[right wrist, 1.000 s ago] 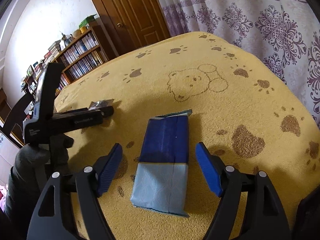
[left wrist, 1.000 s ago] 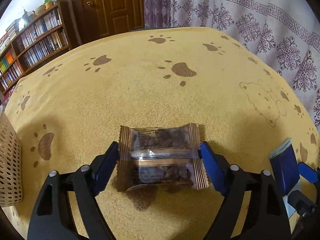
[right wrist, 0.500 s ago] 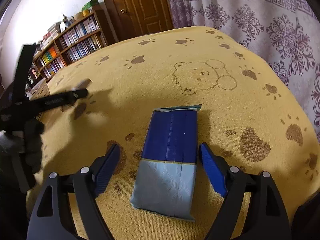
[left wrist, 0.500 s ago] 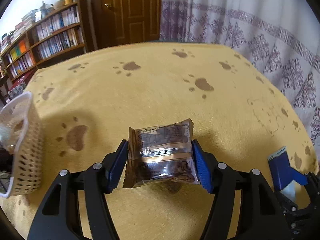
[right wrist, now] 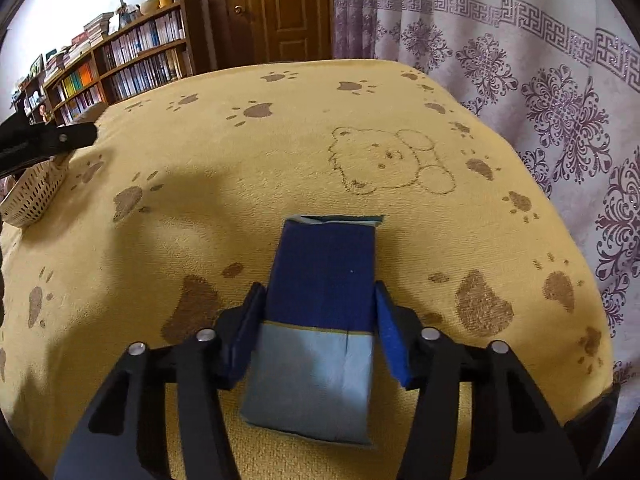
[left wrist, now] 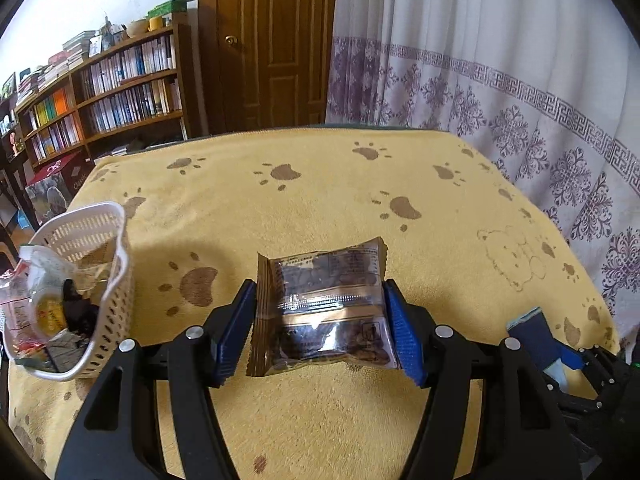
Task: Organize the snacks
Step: 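Carry the brown pastry pack into the white basket and open left tool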
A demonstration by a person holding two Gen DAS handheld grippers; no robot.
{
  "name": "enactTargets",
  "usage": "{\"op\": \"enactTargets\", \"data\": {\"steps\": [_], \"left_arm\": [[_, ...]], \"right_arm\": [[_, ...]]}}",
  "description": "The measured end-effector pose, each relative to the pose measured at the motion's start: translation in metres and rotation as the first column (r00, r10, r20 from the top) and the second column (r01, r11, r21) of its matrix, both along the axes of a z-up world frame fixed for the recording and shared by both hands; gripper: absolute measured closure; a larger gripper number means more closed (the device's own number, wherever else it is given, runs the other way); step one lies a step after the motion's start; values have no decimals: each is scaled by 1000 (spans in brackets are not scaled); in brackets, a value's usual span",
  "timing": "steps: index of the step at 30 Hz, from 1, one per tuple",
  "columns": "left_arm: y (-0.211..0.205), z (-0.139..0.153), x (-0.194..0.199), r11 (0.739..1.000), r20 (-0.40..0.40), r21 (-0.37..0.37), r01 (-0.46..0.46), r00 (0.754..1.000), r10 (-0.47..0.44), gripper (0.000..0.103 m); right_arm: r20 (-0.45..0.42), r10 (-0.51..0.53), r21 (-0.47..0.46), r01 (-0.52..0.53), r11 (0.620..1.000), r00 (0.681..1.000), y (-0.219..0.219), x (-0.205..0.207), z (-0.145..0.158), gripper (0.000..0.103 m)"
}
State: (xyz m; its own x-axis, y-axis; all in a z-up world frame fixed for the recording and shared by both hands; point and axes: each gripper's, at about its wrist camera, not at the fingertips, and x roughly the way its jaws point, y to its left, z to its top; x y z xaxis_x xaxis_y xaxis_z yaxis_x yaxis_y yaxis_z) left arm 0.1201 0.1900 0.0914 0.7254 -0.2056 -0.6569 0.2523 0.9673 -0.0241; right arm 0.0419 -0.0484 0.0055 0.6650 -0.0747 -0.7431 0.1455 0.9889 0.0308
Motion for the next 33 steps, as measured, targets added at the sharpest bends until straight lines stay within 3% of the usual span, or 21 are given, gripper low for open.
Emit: {"op": "enactTargets", "data": {"steps": [14,24,33], "left_arm": [[47,28,-16,995,79,-27,-100,992,102,38],[104,49,-20,976,128,-59,-209,968,215,38],[160,53,1,948,131,-53,-315,939,319,37]], "right_arm": [[103,-8,132,-6,991,995,-7,-15,21,53],[134,32,144,-52,988,990,9,-18,32,53],[138,64,142,-84,986,988,25,-18,36,53]]}}
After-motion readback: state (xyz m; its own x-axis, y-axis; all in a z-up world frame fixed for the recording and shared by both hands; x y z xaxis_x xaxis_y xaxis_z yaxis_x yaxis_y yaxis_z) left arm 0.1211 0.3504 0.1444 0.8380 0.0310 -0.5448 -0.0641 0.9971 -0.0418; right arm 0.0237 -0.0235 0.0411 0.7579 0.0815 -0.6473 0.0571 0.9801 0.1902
